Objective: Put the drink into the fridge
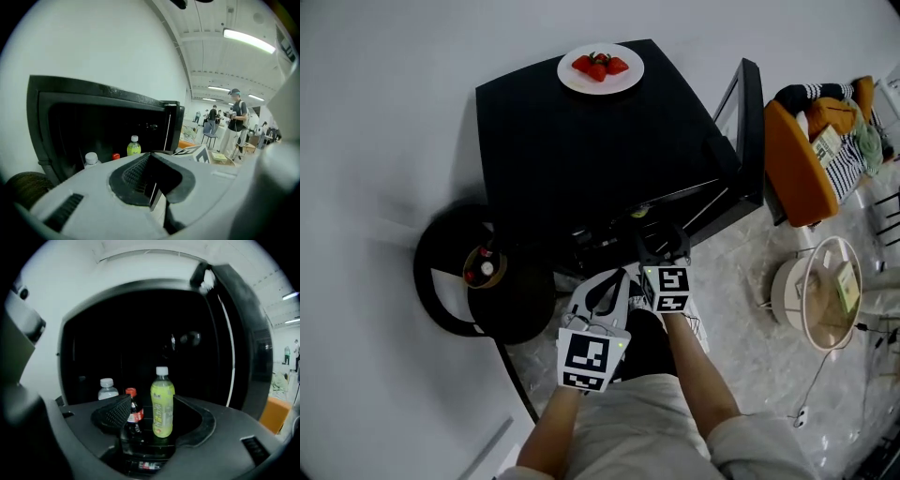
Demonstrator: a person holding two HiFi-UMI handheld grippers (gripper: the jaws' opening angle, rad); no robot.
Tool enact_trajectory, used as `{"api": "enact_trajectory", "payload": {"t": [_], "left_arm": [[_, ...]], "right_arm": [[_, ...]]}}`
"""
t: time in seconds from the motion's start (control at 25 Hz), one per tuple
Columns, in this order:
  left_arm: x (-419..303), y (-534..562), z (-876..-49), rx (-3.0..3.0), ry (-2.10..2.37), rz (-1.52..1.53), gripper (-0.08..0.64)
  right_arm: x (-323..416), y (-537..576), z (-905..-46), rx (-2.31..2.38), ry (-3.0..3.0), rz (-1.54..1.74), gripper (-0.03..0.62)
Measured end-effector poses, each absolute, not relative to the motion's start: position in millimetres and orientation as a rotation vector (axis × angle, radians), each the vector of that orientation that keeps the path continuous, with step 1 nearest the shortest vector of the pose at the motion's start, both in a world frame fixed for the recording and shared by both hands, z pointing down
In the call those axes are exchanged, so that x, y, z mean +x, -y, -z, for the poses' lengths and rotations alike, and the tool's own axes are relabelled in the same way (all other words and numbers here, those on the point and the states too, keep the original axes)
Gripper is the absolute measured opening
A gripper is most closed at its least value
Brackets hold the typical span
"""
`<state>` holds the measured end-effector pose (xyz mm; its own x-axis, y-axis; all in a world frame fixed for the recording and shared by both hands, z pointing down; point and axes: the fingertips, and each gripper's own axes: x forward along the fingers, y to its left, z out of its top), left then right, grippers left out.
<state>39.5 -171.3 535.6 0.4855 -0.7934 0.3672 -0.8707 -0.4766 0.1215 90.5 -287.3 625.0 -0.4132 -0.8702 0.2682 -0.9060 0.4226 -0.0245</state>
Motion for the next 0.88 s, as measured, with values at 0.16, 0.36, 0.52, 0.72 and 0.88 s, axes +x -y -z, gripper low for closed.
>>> {"api": "enact_trajectory", "payload": {"t": [0.16, 0.36, 0.52, 0.72, 0.88], "left_arm": [[25.2, 150.4, -511.3, 2.443, 1.434, -0.377, 0.008], [-2.2, 117.2, -492.8, 2.409, 1.476, -0.369, 0.009], [-16.2, 95.0, -481.8, 2.398, 1.496, -0.388, 0.009], [-25.1, 74.2, -477.7, 2.386, 1.516, -0.379, 0.009], [-30.9, 63.1, -476.8, 2.358, 1.523, -0.333, 0.009]], "right_arm": [[89.9, 254.6, -590.8, 1.556, 2.478, -0.259, 0.265], [90.0, 207.4, -558.9, 1.544, 2.483, -0.289, 0.248], [88.2, 172.5, -536.0, 1.533, 2.487, -0.305, 0.137], [86.0, 139.7, -522.9, 1.501, 2.494, -0.323, 0.073], [87.7, 121.3, -508.0, 1.515, 2.521, -0.359, 0.044]]}}
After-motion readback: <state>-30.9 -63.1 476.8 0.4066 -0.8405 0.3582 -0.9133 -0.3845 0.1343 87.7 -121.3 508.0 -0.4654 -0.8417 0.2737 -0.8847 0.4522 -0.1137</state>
